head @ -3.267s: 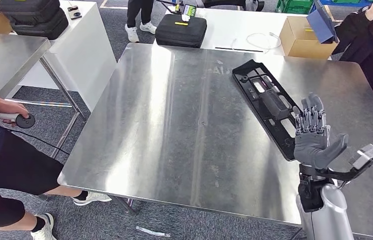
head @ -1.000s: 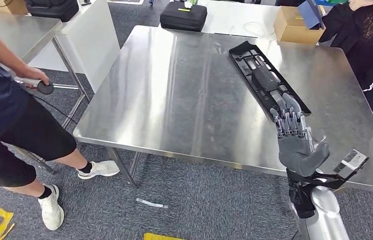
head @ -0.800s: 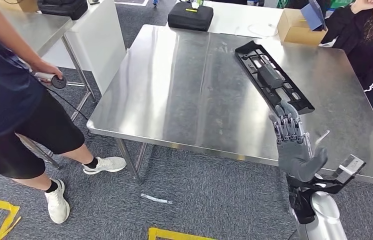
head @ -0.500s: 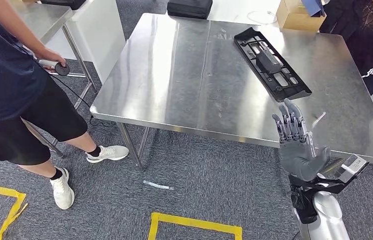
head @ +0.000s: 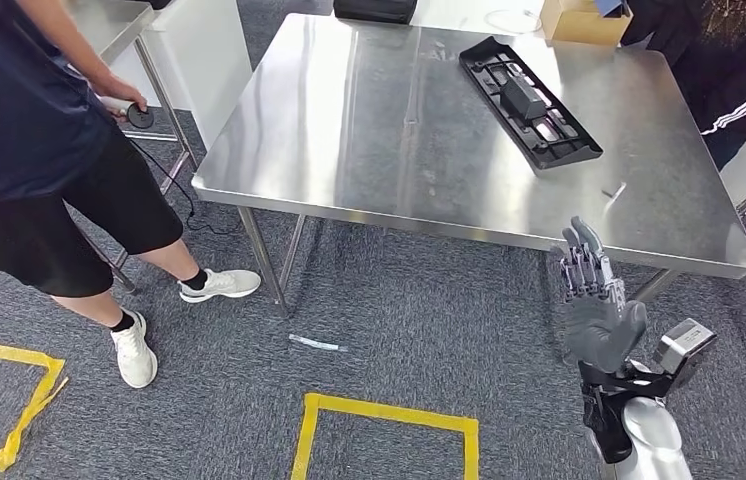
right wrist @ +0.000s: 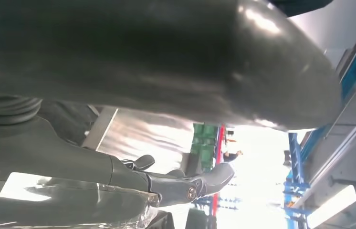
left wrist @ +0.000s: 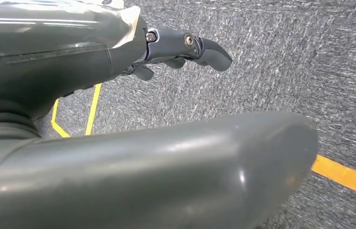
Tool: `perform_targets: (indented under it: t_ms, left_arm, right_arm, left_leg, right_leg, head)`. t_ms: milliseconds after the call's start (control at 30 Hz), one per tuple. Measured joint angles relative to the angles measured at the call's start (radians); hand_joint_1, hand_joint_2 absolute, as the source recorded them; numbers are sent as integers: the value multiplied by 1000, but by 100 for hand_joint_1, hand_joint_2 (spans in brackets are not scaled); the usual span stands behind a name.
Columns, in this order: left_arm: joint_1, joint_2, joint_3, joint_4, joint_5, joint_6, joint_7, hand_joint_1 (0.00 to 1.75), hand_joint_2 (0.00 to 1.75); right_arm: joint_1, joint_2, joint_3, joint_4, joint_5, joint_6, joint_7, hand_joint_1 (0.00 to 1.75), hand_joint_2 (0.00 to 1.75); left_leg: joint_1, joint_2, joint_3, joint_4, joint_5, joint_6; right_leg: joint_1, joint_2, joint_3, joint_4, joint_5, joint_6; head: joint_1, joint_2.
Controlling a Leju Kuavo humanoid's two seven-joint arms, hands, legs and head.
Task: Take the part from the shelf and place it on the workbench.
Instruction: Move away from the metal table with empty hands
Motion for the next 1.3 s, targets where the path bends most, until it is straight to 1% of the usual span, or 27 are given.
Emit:
perform_targets:
  t_ms: [33, 100, 133, 200, 267, 300, 333, 367, 400, 433, 500, 533, 567, 600, 633, 667, 700, 767, 800, 867, 933, 1000, 1067, 1133, 1200, 1267, 1300]
  left_arm:
    - [-1, -1, 0, 0, 0, 1, 1, 0, 0]
    - [1, -1, 3, 0, 1, 5, 4, 0, 0]
    - [1, -1, 6, 0, 2, 8, 6, 0, 0]
    - [2, 0, 13, 0, 3, 11, 6, 0, 0]
    - [2, -1, 19, 0, 2, 12, 6, 0, 0]
    - [2, -3, 21, 0, 2, 12, 7, 0, 0]
    - [2, -5, 24, 0, 1, 12, 8, 0, 0]
    - [2, -9, 27, 0, 1, 13, 10, 0, 0]
    - [1, -13, 29, 0, -1, 15, 14, 0, 0]
    - [1, -17, 31, 0, -3, 16, 18, 0, 0]
    - [0, -24, 32, 0, -12, 19, 23, 0, 0]
    - [0, -26, 32, 0, -17, 19, 24, 0, 0]
    - [0, -27, 32, 0, -20, 19, 24, 0, 0]
    - [1, -27, 33, 1, -23, 20, 25, 0, 0]
    - [2, -26, 33, 1, -24, 20, 25, 0, 0]
    - [3, -24, 34, 1, -25, 20, 26, 0, 0]
    - [4, -22, 35, 2, -26, 20, 27, 0, 0]
    - [4, -20, 37, 2, -33, 19, 27, 0, 0]
    - [3, -19, 37, 2, -37, 17, 26, 0, 0]
    - [2, -18, 37, 2, -47, 12, 23, 0, 0]
    - [1, -19, 36, 2, -58, 7, 22, 0, 0]
    - [-4, -21, 32, 1, -68, 2, 22, 0, 0]
    - [-7, -21, 28, 1, -76, -1, 24, 0, 0]
    - [-5, -19, 25, 2, -82, -1, 27, 0, 0]
    - [-2, -15, 22, 2, -88, -1, 29, 0, 0]
    - [-2, -11, 17, 2, -92, -2, 30, 0, 0]
    - [-2, -11, 16, 2, -94, -2, 30, 0, 0]
  right_arm:
    - [4, 0, -4, 1, 26, -24, 7, 0, 0]
    - [21, 3, -13, 18, 118, -99, 27, 0, 0]
    - [32, 6, -21, 43, 177, -142, 39, 0, 0]
    - [40, 13, -38, 143, 292, -224, 54, 0, 0]
    - [19, 26, -56, 320, 391, -311, 60, 0, 0]
    - [3, 36, -64, 430, 438, -362, 71, 0, 0]
    - [-13, 46, -70, 537, 479, -410, 96, 0, 0]
    - [-26, 56, -73, 639, 519, -454, 139, 0, 0]
    - [-38, 67, -74, 731, 556, -488, 198, 0, 0]
    - [-48, 77, -73, 810, 588, -509, 261, 0, 0]
    - [-66, 97, -71, 938, 629, -520, 369, 0, 0]
    - [-69, 108, -70, 991, 635, -517, 407, 0, 0]
    - [-66, 120, -71, 1036, 634, -512, 433, 0, 0]
    - [-58, 133, -71, 1078, 631, -508, 451, 0, 0]
    - [-49, 144, -71, 1111, 628, -506, 462, 0, 0]
    - [-41, 155, -72, 1137, 627, -504, 469, 0, 0]
    - [-36, 164, -72, 1160, 626, -503, 477, 0, 0]
    - [-34, 178, -73, 1199, 622, -499, 507, 0, 0]
    - [-32, 183, -74, 1216, 620, -498, 527, 0, 0]
    - [-23, 191, -77, 1244, 625, -496, 559, 0, 0]
    - [-10, 200, -78, 1263, 632, -489, 570, 0, 0]
    - [2, 209, -80, 1274, 630, -482, 567, 0, 0]
    - [9, 220, -83, 1283, 620, -477, 562, 0, 0]
    - [17, 230, -88, 1295, 611, -470, 561, 0, 0]
    - [26, 239, -95, 1305, 604, -464, 561, 0, 0]
    - [30, 245, -101, 1310, 600, -463, 558, 0, 0]
    - [29, 246, -103, 1311, 598, -464, 556, 0, 0]
  left_leg:
    - [-7, -2, 14, -31, -13, 7]
    - [-18, 1, 0, -40, 0, 33]
    - [-21, 3, -12, -41, 12, 47]
    - [-21, 8, -41, -44, 42, 68]
    - [-23, 10, -76, -43, 73, 76]
    - [-23, 12, -94, -42, 89, 77]
    - [-23, 12, -114, -41, 104, 77]
    - [-23, 12, -132, -40, 118, 76]
    - [-22, 12, -149, -39, 133, 73]
    - [-21, 12, -163, -39, 146, 69]
    - [-22, 14, -180, -40, 173, 57]
    - [-22, 16, -183, -44, 186, 50]
    - [-22, 18, -185, -49, 200, 43]
    - [-20, 19, -187, -53, 208, 37]
    - [-19, 18, -192, -48, 196, 32]
    - [-17, 15, -200, -28, 163, 28]
    - [-16, 11, -213, 16, 106, 24]
    - [-15, 6, -235, 147, -8, 14]
    - [-13, 5, -239, 211, -32, 9]
    - [-4, 6, -210, 259, -1, -1]
    - [12, 5, -116, 179, 35, -14]
    - [16, -2, -9, 38, -1, -19]
    - [2, -8, 22, -32, -35, 0]
    - [-9, -3, 4, -37, -20, 31]
    - [-13, 5, -22, -40, 8, 54]
    - [-18, 10, -55, -40, 36, 64]
    - [-20, 12, -73, -39, 50, 67]
  right_leg:
    - [0, 0, -7, 1, 10, 10]
    - [-4, -1, -13, -2, 25, 26]
    - [-7, 0, -20, 9, 10, 27]
    - [-11, 3, -50, 85, -69, 16]
    - [-8, 8, -81, 216, -155, 11]
    - [-7, 10, -83, 269, -171, 16]
    - [-5, 11, -71, 295, -165, 26]
    - [-4, 11, -43, 288, -146, 36]
    - [-2, 11, 3, 245, -127, 42]
    - [3, 11, 67, 172, -121, 39]
    - [15, 9, 183, 8, -146, 18]
    - [21, 9, 213, -41, -161, 5]
    - [24, 9, 218, -63, -165, -5]
    - [20, 9, 210, -62, -155, -14]
    - [17, 7, 201, -63, -143, -22]
    - [12, 6, 190, -64, -129, -31]
    - [7, 4, 176, -64, -114, -40]
    - [9, 2, 143, -63, -85, -48]
    - [10, 0, 127, -61, -71, -46]
    - [8, -4, 92, -53, -46, -38]
    - [5, -5, 49, -31, -27, -25]
    - [5, -3, 10, -2, -14, -9]
    - [3, -2, -9, 8, 4, 9]
    - [-5, 0, -21, 6, 16, 23]
    - [-11, 3, -44, 50, -40, 15]
    - [-9, 6, -73, 163, -141, -3]
    - [-6, 8, -80, 225, -174, -5]
  head:
    - [1, 0]
    - [2, 0]
    - [4, 0]
    - [8, 0]
    - [11, 0]
    - [11, 0]
    - [12, 0]
    - [12, 0]
    - [12, 0]
    - [13, 0]
    - [13, 0]
    - [14, 0]
    - [14, 0]
    - [13, 0]
    - [12, 0]
    - [10, 0]
    - [8, 0]
    - [5, 0]
    - [4, 0]
    - [5, 0]
    - [4, 0]
    - [5, 0]
    - [6, 0]
    - [6, 0]
    - [8, 0]
    - [14, 0]
    - [15, 0]
